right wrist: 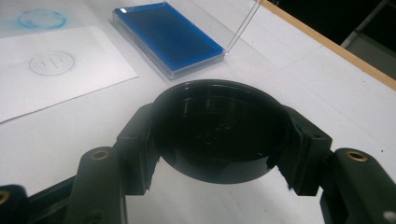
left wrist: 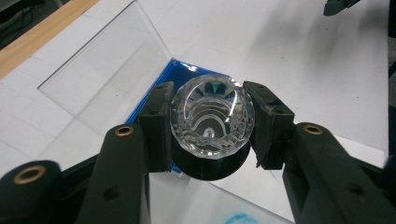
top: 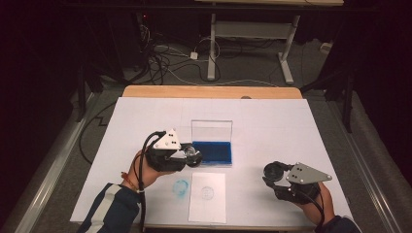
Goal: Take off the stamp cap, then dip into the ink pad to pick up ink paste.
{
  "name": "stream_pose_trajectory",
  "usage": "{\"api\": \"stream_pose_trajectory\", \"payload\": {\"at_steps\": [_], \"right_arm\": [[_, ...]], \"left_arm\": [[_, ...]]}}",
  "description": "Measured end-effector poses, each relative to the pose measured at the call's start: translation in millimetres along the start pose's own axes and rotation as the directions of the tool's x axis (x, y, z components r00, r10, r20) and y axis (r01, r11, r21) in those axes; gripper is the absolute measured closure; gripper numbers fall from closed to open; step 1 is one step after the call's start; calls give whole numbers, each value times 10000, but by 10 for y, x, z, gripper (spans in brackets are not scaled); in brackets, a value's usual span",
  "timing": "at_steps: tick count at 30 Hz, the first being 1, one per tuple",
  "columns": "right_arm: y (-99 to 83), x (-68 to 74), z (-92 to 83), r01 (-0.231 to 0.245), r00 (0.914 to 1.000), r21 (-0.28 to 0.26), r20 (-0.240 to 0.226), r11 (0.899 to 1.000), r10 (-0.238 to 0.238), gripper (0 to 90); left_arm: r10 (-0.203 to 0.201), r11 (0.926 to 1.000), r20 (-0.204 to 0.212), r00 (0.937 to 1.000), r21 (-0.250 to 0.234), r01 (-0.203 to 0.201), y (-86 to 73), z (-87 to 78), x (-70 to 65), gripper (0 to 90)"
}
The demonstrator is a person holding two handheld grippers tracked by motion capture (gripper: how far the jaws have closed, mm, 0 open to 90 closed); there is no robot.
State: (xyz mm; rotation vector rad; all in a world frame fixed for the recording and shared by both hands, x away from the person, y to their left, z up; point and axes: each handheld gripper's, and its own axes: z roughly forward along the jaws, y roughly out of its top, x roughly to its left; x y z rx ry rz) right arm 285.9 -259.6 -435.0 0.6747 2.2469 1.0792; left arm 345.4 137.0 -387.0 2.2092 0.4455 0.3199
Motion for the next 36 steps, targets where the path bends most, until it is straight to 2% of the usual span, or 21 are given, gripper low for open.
{"api": "stream_pose_trajectory", "payload": {"at_steps": [13,18,21,24,29,31,36], "right_arm": [[31,1,55,104,9998,-8,-190,9999,-104,384],[30,-3,71,98,9996,21,-253,9999,-97,384],[36,0,78,54,9998,29,-216,10000,-53,384],[29,-3,85,11,9998,84,-210,10000,-10,384],[26,-20,104,-81,9997,103,-227,9999,84,384],[23,-16,115,-29,9997,151,-255,9999,33,384],[1,-11,105,-33,9996,195,-292,9998,39,384]], "left_arm": [[-414,9991,-358,9985,-124,410,-82,-88,72,545],[-472,9989,-412,9980,48,474,-73,-77,82,545],[-573,9983,-315,9979,92,576,-41,-65,103,545],[-440,9985,-317,9985,321,450,20,-52,126,545],[-454,9987,-182,9988,242,458,130,-59,192,545],[-479,9985,-296,9984,241,486,170,-54,204,545],[-456,9978,-193,9988,468,465,242,-1,261,545]]}}
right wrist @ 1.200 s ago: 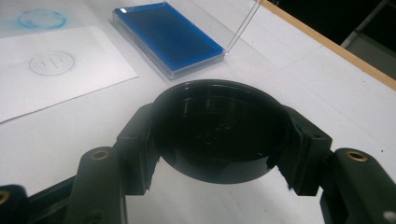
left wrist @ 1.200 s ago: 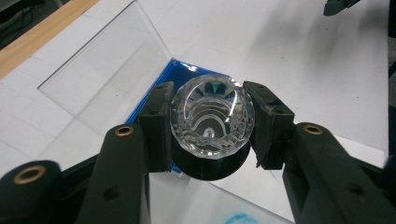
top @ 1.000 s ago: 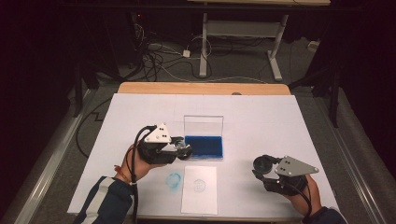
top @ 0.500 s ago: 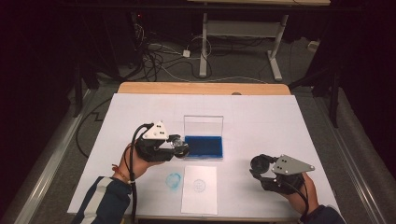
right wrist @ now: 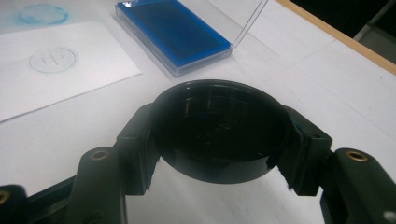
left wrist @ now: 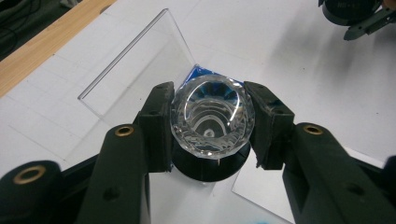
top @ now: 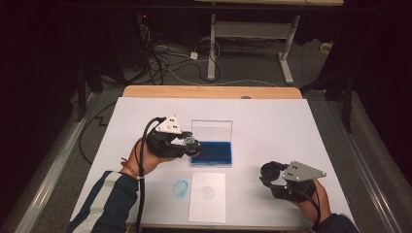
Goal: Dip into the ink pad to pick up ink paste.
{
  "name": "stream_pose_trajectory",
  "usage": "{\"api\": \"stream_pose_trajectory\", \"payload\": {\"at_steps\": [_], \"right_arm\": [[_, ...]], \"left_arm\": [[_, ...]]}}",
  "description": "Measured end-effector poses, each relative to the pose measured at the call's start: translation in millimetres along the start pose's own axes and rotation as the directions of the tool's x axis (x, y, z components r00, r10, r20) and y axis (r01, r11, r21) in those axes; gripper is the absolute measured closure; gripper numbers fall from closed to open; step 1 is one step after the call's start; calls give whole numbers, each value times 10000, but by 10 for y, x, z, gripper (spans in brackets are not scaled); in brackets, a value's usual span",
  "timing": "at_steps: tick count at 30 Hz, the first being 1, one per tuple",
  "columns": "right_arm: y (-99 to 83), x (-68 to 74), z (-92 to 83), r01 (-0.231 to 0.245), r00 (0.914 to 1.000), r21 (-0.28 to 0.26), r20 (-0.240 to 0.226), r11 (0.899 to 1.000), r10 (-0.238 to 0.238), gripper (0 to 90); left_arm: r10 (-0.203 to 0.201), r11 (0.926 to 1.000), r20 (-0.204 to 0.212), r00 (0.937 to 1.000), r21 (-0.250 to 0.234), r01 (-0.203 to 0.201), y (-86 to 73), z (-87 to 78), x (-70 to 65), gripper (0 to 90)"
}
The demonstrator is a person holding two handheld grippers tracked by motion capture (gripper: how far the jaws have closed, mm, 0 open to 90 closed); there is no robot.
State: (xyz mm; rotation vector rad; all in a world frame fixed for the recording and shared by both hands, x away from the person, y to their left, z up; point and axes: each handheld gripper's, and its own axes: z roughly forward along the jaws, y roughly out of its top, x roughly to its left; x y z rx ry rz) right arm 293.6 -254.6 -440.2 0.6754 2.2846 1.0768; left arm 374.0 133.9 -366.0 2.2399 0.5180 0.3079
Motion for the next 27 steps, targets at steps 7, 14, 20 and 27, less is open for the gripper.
{"api": "stream_pose_trajectory", "payload": {"at_steps": [7,14,20,27], "right_arm": [[-6,8,-16,-32,10000,27,9,10000,32,383],[-22,5,-31,-90,10000,84,21,9999,90,383],[-23,11,-31,-71,10000,105,13,9999,71,383],[-32,16,-20,-92,10000,202,-1,9998,92,383]], "left_arm": [[113,9986,-51,9999,524,-110,73,105,58,545],[270,9953,98,9996,929,-278,131,276,42,545],[295,9916,309,9991,1249,-331,201,463,38,545],[237,9865,427,9988,1611,-303,229,644,68,544]]}}
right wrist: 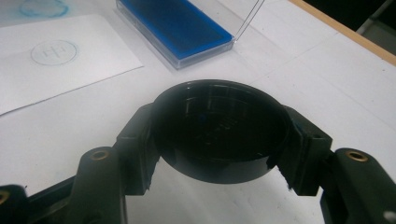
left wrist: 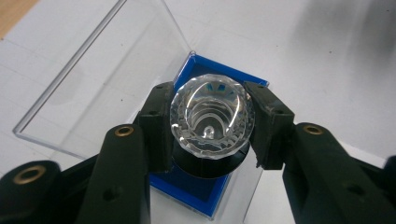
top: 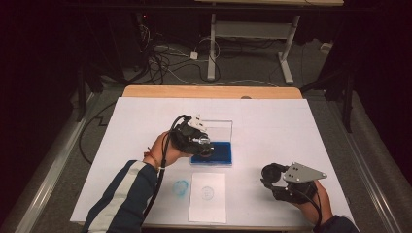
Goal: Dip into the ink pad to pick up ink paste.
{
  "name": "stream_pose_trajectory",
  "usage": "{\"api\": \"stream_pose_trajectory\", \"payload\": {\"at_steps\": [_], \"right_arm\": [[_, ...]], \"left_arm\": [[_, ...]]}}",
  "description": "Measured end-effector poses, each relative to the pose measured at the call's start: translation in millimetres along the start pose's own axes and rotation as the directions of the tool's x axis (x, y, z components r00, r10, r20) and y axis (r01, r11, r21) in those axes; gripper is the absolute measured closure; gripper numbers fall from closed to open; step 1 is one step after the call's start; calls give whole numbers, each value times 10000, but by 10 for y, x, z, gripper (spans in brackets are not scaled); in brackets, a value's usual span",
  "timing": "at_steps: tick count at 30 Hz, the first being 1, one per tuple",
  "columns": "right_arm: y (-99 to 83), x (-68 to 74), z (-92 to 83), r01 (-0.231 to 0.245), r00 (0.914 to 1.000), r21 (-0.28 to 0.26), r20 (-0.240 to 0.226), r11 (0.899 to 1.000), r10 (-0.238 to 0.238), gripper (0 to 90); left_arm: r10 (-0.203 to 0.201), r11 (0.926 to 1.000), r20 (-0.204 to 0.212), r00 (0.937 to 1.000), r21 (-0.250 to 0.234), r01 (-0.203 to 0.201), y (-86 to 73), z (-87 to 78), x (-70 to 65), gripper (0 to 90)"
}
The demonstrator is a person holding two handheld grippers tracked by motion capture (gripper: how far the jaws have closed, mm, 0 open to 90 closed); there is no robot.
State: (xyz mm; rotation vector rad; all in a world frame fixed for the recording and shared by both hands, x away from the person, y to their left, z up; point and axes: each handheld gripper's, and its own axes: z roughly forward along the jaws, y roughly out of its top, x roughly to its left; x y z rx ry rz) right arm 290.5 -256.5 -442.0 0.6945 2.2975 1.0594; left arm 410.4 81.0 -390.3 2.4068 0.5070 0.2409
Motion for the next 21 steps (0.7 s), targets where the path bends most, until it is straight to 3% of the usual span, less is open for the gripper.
{"api": "stream_pose_trajectory", "payload": {"at_steps": [11,17,19,21], "right_arm": [[-13,-3,22,55,10000,152,-81,9999,-54,383],[-16,-3,19,105,9999,186,-111,9998,-103,383],[-16,-1,20,117,9998,220,-132,9997,-114,383],[-15,-2,18,145,9998,215,-133,9997,-142,383]], "left_arm": [[-472,9982,276,9985,391,461,26,274,94,545],[-410,9978,259,9988,540,395,42,365,92,544],[-379,9972,47,9993,650,375,50,387,91,545],[-395,9977,284,9988,553,379,52,403,86,545]]}}
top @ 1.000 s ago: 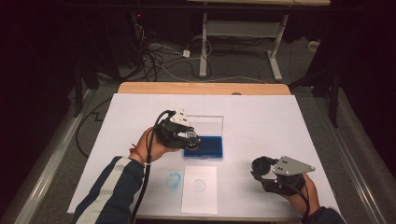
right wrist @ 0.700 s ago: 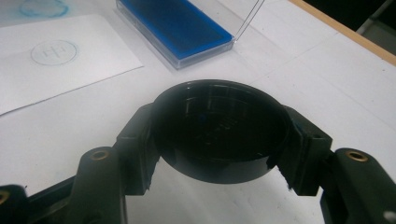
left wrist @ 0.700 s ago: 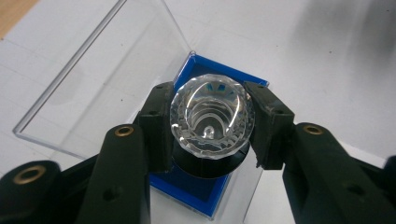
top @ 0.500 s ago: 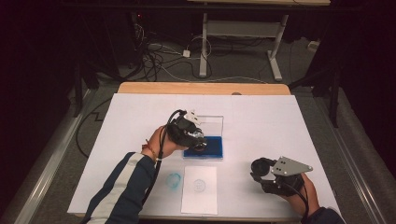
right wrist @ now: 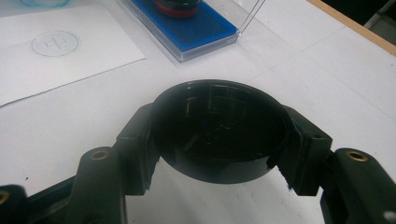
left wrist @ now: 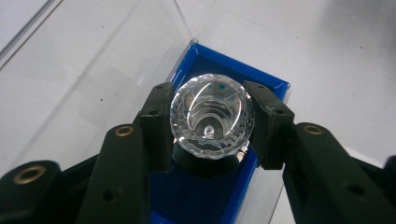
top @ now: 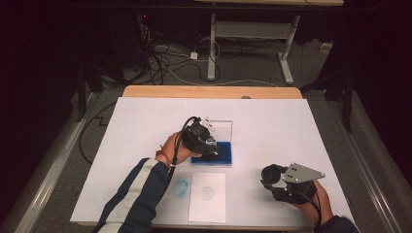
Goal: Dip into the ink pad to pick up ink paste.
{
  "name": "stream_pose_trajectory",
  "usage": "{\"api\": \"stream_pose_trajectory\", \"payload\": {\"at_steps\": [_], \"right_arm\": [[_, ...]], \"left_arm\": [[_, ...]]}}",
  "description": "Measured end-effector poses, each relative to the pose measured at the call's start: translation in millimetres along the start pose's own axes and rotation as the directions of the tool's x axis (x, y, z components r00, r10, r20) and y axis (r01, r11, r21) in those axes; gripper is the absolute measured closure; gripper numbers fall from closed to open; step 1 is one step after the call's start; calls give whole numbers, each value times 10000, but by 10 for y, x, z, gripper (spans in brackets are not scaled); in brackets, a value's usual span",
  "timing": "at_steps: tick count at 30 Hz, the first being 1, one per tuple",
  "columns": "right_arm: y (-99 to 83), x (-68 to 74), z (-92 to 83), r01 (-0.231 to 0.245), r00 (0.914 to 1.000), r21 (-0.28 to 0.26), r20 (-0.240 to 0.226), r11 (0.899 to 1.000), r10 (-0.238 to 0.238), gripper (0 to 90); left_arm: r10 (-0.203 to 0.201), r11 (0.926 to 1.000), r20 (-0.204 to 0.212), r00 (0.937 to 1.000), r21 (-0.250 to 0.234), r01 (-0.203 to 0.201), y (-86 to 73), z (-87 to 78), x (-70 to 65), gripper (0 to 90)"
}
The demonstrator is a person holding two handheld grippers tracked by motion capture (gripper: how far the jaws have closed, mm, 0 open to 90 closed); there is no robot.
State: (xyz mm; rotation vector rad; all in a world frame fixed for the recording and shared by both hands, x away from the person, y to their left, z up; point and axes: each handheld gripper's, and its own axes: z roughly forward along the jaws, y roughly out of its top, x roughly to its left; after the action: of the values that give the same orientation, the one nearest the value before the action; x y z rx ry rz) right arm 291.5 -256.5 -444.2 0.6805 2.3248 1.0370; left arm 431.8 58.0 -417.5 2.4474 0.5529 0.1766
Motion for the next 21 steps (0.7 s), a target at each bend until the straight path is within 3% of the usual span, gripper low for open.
{"api": "stream_pose_trajectory", "payload": {"at_steps": [9,13,21], "right_arm": [[-4,-1,5,4,10000,112,-30,9999,-3,383],[-3,0,4,0,10000,112,-34,9999,0,383],[-1,3,4,36,10000,135,-58,9999,-35,383]], "left_arm": [[62,9999,-29,10000,84,-62,17,49,-28,544],[-92,10000,130,9999,-13,92,-4,52,-1,545],[109,9998,-137,9998,149,-107,3,51,-53,546]]}}
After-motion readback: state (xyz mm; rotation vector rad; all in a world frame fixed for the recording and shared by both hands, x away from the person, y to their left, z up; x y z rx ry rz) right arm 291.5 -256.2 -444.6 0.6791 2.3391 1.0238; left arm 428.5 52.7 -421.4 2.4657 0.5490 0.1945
